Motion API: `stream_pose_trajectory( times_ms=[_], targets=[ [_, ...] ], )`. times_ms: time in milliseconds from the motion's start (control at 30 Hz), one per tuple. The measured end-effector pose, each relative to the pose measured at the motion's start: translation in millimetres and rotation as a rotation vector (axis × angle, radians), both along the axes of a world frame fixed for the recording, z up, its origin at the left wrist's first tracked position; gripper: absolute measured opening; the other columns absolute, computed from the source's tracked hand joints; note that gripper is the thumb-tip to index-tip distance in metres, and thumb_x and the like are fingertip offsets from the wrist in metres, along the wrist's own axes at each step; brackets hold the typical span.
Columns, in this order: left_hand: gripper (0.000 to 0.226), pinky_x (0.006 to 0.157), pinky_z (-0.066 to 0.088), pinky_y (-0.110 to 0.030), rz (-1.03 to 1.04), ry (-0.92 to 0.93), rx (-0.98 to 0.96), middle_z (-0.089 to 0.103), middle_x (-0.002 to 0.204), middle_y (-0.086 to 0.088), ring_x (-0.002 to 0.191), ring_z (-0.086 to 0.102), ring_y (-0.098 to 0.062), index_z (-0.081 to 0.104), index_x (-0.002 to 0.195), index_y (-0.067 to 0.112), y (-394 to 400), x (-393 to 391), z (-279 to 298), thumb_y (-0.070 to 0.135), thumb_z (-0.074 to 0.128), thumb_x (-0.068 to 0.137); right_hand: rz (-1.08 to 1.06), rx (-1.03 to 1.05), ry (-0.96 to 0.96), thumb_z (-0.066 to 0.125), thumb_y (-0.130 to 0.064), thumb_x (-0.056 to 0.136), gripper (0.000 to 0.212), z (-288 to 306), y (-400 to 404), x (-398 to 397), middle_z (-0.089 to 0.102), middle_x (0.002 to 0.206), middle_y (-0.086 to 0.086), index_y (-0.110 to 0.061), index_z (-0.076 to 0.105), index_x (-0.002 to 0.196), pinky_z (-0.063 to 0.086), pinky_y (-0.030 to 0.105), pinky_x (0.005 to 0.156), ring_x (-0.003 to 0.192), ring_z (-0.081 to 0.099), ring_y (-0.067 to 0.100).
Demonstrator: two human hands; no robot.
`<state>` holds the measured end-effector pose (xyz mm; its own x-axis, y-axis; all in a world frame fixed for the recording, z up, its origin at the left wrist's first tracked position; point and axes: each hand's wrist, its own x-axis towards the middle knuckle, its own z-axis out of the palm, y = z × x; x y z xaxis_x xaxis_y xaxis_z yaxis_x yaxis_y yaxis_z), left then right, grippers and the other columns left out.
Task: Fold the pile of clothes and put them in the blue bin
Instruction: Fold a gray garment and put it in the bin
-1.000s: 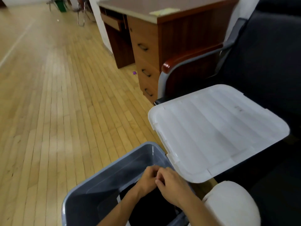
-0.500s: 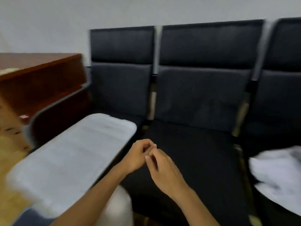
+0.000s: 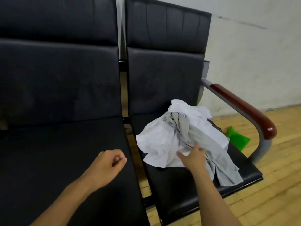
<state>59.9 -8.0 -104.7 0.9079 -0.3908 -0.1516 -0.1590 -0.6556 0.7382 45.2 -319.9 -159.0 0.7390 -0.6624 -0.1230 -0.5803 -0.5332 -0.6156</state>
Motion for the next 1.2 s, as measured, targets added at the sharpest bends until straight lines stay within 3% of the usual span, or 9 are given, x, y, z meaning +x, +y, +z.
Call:
stream_pose_trajectory(
  times_ms=[133, 300, 500, 667, 767, 867, 933, 1033, 1200],
  targets=[
    [0.017, 0.071, 0.058, -0.031, -0.022, -0.020, 0.051, 0.069, 0.075, 0.001, 0.074, 0.067, -0.012, 0.066, 0.082, 0.031, 12.9, 1.6, 3.2, 0.029, 0.059, 0.097, -0.153, -0.301, -0.021, 0.073, -0.029, 0.082, 0.073, -15.3, -40.5, 6.5, 0.038, 0.139, 0.027, -0.011, 0.039, 0.144, 0.035, 0.049, 0.103, 0.124, 0.040, 0.046],
    [0.015, 0.074, 0.059, -0.032, 0.043, -0.027, 0.057, 0.069, 0.078, 0.003, 0.075, 0.067, -0.010, 0.066, 0.083, 0.033, 43.4, 7.9, 9.9, 0.029, 0.060, 0.096, -0.199, -0.355, 0.003, 0.055, -0.040, 0.095, 0.038, -25.1, -52.0, 3.3, 0.066, 0.092, 0.020, -0.008, 0.076, 0.093, 0.051, 0.045, 0.086, 0.092, 0.062, 0.040],
    [0.013, 0.078, 0.060, -0.035, 0.049, -0.037, -0.035, 0.069, 0.081, 0.004, 0.080, 0.068, -0.010, 0.068, 0.085, 0.033, 68.0, 6.2, 21.1, 0.028, 0.062, 0.094, -0.059, -0.435, -0.646, 0.051, -0.031, 0.101, 0.046, 85.4, 8.9, 2.6, 0.064, 0.077, 0.012, 0.002, 0.074, 0.079, 0.038, 0.031, 0.063, 0.067, 0.049, 0.024],
    [0.033, 0.088, 0.057, -0.038, -0.029, 0.004, -0.402, 0.067, 0.107, 0.004, 0.097, 0.066, -0.012, 0.063, 0.112, 0.041, 76.4, -9.1, 40.1, 0.040, 0.074, 0.081, 0.144, 0.158, -1.004, 0.054, -0.026, 0.101, 0.044, 169.5, 126.3, -20.2, 0.041, 0.050, -0.013, -0.010, 0.053, 0.060, 0.033, 0.015, 0.049, 0.050, 0.037, 0.002],
    [0.066, 0.095, 0.054, -0.036, -0.186, 0.117, -0.524, 0.061, 0.126, 0.009, 0.119, 0.060, -0.013, 0.046, 0.133, 0.051, 85.6, -24.0, 51.5, 0.048, 0.078, 0.076, 0.279, 0.703, -0.885, 0.051, -0.038, 0.101, 0.041, 182.0, 182.3, -29.4, 0.059, 0.075, 0.007, -0.004, 0.060, 0.079, 0.051, 0.036, 0.065, 0.072, 0.057, 0.018],
    [0.049, 0.093, 0.054, -0.030, -0.175, 0.174, -0.611, 0.066, 0.125, 0.003, 0.117, 0.064, -0.014, 0.057, 0.131, 0.036, 96.2, -37.6, 62.0, 0.040, 0.074, 0.085, 0.246, 1.130, -0.746, 0.046, -0.041, 0.102, 0.043, 178.5, 219.1, -30.1, 0.063, 0.092, 0.018, -0.001, 0.061, 0.103, 0.055, 0.042, 0.076, 0.083, 0.063, 0.028],
    [0.025, 0.081, 0.056, -0.028, -0.051, 0.098, -0.602, 0.073, 0.105, -0.005, 0.099, 0.070, -0.015, 0.071, 0.109, 0.017, 108.4, -39.6, 67.6, 0.035, 0.066, 0.092, 0.217, 1.248, -0.736, 0.045, -0.038, 0.104, 0.038, 175.5, 232.9, -29.2, 0.059, 0.082, 0.013, -0.003, 0.060, 0.098, 0.052, 0.033, 0.064, 0.070, 0.060, 0.021],
    [0.053, 0.073, 0.051, -0.033, 0.129, -0.024, -0.548, 0.067, 0.087, -0.019, 0.079, 0.064, -0.021, 0.069, 0.088, 0.003, 136.2, -35.5, 66.0, 0.053, 0.056, 0.093, 0.159, 1.415, -0.783, 0.044, -0.029, 0.105, 0.034, 174.7, 245.0, -29.5, 0.072, 0.090, 0.011, 0.000, 0.059, 0.113, 0.059, 0.027, 0.064, 0.081, 0.073, 0.018],
    [0.014, 0.085, 0.045, -0.020, 0.383, -0.319, -0.454, 0.063, 0.102, 0.012, 0.098, 0.060, 0.001, 0.065, 0.101, 0.042, 168.2, -32.0, 66.6, 0.051, 0.059, 0.091, 0.217, 1.454, -0.661, 0.047, -0.022, 0.104, 0.028, 162.2, 278.5, -34.2, 0.071, 0.113, 0.019, 0.000, 0.059, 0.117, 0.061, 0.028, 0.072, 0.100, 0.073, 0.021]
  ],
)
